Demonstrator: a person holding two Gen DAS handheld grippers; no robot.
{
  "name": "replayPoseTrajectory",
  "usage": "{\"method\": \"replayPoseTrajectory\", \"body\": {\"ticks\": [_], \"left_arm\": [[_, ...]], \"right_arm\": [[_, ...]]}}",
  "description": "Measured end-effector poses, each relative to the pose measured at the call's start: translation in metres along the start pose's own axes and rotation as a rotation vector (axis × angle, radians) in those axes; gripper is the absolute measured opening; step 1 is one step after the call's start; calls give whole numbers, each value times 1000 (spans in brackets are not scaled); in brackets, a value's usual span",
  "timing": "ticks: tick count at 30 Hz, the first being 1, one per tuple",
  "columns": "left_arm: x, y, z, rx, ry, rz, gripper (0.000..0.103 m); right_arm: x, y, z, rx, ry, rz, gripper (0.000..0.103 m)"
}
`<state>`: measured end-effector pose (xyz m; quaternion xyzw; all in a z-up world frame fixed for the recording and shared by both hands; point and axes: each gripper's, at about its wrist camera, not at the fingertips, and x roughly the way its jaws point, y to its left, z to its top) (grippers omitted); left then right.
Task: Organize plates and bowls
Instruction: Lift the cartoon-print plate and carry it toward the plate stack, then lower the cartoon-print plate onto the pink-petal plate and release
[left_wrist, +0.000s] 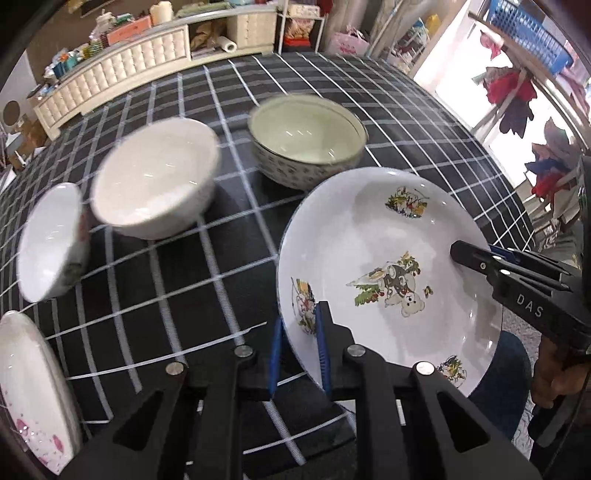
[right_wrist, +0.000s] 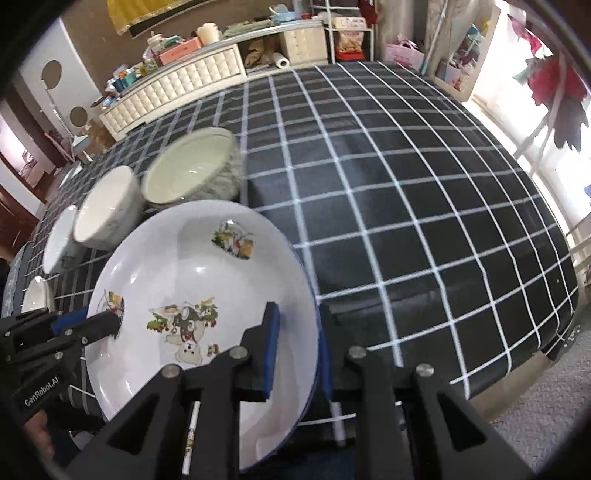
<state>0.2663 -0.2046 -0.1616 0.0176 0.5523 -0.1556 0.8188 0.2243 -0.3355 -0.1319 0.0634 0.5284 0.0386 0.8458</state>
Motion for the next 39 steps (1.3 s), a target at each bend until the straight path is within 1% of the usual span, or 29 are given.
{"method": "replayPoseTrajectory", "body": {"ticks": [3,8,15,21,30,33,39], "left_arm": [[-20,19,-5,-23,-30,9,15],[-46,56,-20,-78,-57,48,15],[-85,113,-51,-166,-103,81,15],[-112,162,-82,-245,-120,121,15],[-135,232,-132,-353,-114,182,15],[-139,253,-145,-386,-113,195,15],[-141,278,-163,-430,-110,223,15]], "right_arm": [[-6,21,1,-25,-14,23,24],[-8,64,1,-80,-19,50,24],[-10,120,-1,-155,-18,98,24],[-7,175,-7,-241,-9,139,24],[10,255,-22,-326,17,189,24],[19,276,-28,-351,36,199,24],[34,303,-38,-375,67,202,24]]}}
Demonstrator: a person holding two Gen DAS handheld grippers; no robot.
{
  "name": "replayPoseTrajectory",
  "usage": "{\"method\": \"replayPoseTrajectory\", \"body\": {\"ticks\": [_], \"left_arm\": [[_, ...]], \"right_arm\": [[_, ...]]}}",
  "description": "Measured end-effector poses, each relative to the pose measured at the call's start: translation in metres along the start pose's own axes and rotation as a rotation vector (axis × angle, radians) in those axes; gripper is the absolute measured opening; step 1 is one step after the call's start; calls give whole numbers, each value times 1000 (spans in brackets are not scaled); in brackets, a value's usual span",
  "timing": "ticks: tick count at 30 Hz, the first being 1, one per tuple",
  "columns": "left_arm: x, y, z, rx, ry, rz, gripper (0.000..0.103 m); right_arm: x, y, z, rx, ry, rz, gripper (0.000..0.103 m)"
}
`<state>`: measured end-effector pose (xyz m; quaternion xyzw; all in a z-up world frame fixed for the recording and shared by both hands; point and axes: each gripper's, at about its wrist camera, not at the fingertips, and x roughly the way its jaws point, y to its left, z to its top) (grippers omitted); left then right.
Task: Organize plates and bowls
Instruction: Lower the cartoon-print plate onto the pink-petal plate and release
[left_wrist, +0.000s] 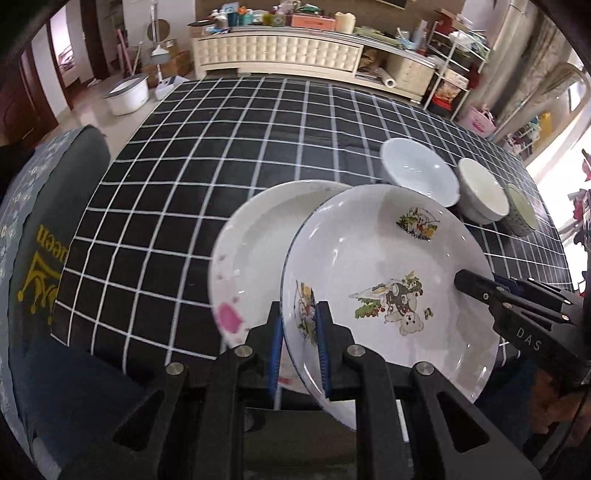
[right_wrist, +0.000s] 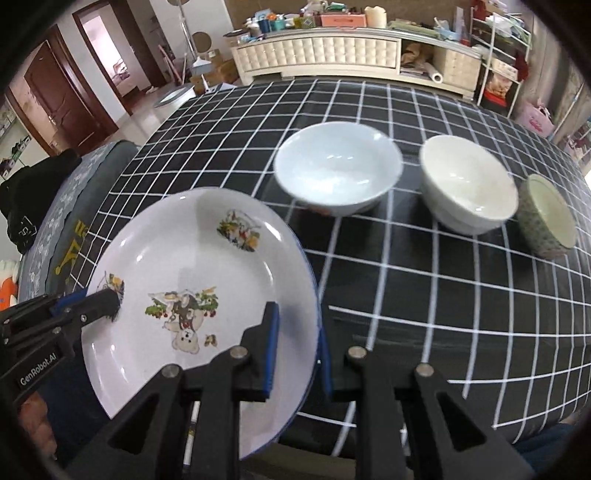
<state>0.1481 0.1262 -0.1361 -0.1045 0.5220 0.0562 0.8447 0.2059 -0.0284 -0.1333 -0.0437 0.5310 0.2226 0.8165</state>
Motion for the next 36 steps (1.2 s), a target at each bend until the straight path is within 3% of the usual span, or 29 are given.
{"method": "replayPoseTrajectory", "body": {"ticks": [12,30,36], "left_arm": [[14,30,-5,-55,19,-4,15],[38,41,16,-37,28,-24,15],[38,45,15,-80,22,-43,15]], "right_arm": [[17,30,6,-66,29,-42,24],[43,30,19,-46,84,-65,24],[45,28,20,-32,77,-53,25]]}}
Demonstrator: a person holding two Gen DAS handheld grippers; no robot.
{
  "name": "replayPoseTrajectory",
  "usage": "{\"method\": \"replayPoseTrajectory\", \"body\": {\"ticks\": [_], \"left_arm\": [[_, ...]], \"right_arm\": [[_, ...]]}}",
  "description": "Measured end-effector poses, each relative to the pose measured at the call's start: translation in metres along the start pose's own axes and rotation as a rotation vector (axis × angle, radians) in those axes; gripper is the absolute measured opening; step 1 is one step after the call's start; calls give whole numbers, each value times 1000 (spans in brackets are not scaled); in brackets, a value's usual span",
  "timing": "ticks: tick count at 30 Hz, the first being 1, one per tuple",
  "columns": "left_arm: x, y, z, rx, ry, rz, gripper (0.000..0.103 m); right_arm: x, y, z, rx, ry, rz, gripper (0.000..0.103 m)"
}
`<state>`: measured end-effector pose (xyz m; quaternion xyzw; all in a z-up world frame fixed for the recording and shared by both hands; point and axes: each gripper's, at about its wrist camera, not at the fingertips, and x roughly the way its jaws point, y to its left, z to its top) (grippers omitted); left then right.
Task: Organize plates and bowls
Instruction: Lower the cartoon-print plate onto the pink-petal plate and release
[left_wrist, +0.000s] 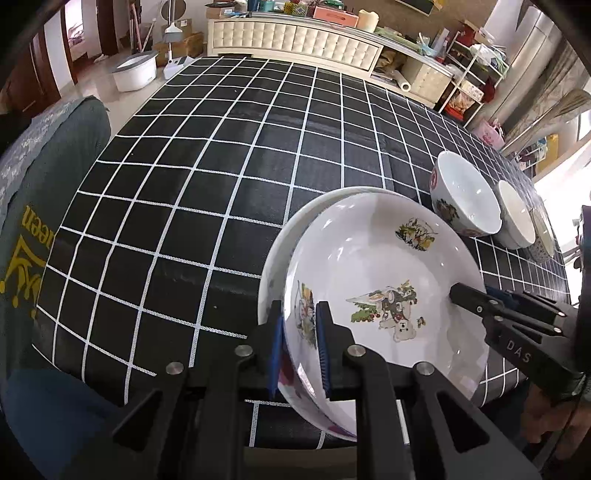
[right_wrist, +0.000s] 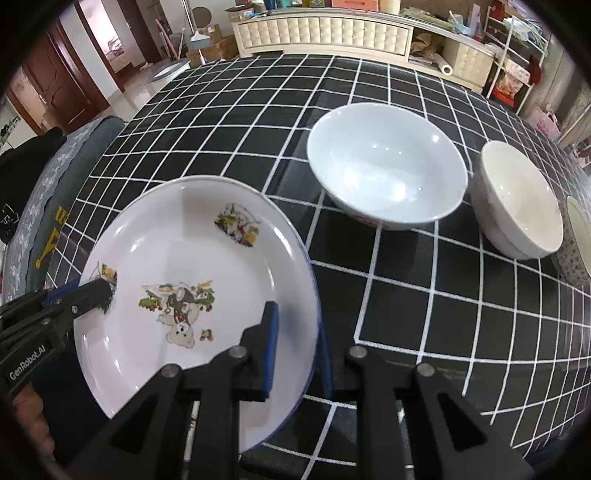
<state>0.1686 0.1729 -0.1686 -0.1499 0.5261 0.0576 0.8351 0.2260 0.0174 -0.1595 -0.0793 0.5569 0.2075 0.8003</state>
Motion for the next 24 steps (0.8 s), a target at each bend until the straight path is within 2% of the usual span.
{"method": "replayPoseTrajectory", "body": {"ticks": [3,5,6,8,9,11,17,20,21,24], "left_arm": [[-3,-2,-2,3,-7,3,18],[-7,-4,-4,3,-21,0,25],[-10,-5,-5,4,-33,-5,32],[-16,-9,-6,22,-62,15,42],[-21,-13,-7,48,-89,52,47],[-28,-21,-9,103,-132,100,48],[-44,-39,-13,169,-169,97,51],[-53,-46,-11,169,-176,49,53],[-56,-50,-10,165,-182,40,56],[-68,-62,-8,174,-206,21,57]], "right_arm": [[0,2,-1,-11,-9,-5,26],[0,3,-2,-10,-11,-8,28],[0,3,-2,-10,-9,-7,30],[-1,5,-4,-14,-12,-2,43],[-2,5,-5,-16,-16,-2,47],[-4,6,-6,-17,-28,2,55],[-28,6,-9,-26,-96,6,70],[-47,3,-10,-34,-139,2,75],[-55,1,-11,-38,-156,-2,75],[-76,-5,-12,-50,-207,-23,79]]}}
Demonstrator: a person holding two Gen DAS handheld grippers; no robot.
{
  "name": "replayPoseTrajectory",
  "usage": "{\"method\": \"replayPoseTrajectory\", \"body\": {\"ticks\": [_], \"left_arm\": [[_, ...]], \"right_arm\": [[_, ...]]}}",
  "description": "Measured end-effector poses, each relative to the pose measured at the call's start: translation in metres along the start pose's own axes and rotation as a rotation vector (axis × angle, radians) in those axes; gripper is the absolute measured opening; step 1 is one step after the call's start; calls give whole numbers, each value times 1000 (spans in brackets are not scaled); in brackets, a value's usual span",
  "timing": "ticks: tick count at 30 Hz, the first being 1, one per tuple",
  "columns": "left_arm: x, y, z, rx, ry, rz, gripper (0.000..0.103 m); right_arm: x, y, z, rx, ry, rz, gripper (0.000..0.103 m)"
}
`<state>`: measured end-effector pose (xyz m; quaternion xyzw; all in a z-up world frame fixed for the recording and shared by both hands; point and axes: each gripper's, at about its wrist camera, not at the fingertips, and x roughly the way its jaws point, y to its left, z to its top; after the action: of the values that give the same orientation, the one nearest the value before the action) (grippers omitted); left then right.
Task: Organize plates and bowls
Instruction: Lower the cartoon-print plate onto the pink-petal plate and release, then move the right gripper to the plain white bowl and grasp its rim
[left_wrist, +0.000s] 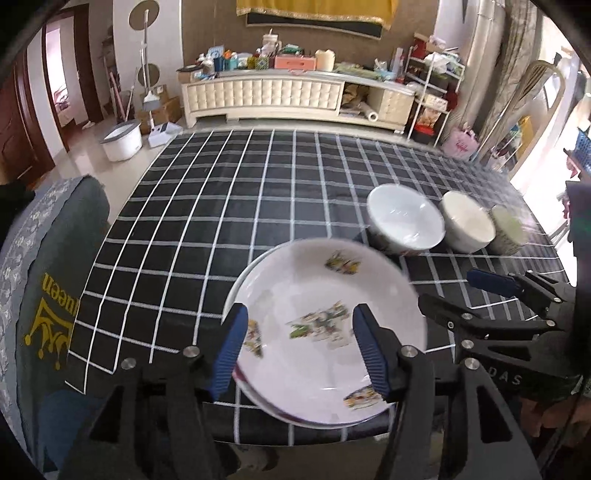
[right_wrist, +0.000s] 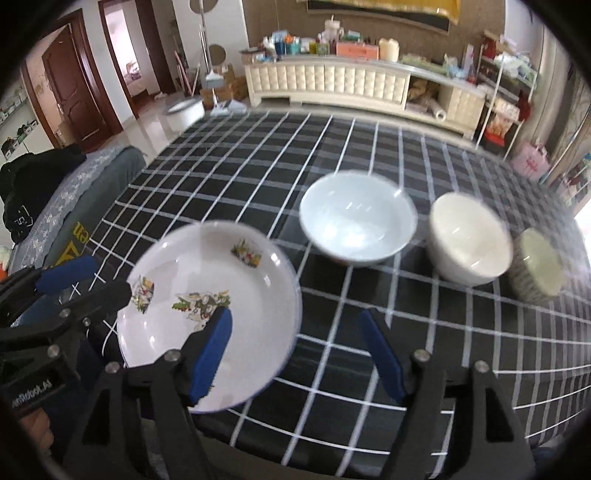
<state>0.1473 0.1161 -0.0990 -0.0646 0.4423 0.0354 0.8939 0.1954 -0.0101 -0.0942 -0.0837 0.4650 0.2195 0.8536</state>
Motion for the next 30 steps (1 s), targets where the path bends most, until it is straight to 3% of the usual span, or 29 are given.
{"method": "replayPoseTrajectory", "body": {"ticks": [3,6,14,30], "left_arm": [[-11,-13,8,30,-24,-18,57],[-24,-27,14,67,-69,-16,66],[-41,-64,33,125,-118,-73,66],[8,-86,95,139,-60,-95,66]], "right_arm": [[-22,-9,2,-1,-60,-11,86],[-40,-18,3,-16,-101,-25,88],[-67,-47,11,-2,-146,-26,90],[-47,-92,58,38,-136,-20,90]]}}
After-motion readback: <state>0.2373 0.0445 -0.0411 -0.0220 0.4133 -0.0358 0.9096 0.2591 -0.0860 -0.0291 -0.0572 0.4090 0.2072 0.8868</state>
